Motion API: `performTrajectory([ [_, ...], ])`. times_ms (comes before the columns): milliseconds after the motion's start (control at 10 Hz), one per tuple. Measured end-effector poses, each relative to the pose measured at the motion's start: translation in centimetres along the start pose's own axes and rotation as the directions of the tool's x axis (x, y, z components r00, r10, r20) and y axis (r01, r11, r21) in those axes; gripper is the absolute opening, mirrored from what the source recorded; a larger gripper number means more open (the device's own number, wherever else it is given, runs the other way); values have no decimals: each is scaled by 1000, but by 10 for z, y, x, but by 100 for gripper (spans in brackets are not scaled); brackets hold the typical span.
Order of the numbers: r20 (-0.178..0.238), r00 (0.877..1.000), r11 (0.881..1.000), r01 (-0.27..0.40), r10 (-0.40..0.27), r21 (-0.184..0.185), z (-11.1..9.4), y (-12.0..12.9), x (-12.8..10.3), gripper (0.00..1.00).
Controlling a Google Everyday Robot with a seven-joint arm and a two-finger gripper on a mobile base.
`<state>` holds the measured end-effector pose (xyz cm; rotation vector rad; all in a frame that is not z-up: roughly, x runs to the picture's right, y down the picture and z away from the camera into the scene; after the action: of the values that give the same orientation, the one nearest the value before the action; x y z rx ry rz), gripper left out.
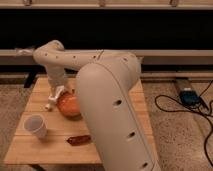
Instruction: Move the arm in a circular motion
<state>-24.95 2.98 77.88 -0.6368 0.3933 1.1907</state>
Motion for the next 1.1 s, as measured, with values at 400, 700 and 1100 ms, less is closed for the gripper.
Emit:
performTrajectory([
  [400,0,996,996,88,-88,-27,-35,56,86,65],
  [700,-11,999,998,45,-45,-41,-55,44,155,65],
  [1100,-17,987,987,-161,161,-11,-62,-37,223,65],
])
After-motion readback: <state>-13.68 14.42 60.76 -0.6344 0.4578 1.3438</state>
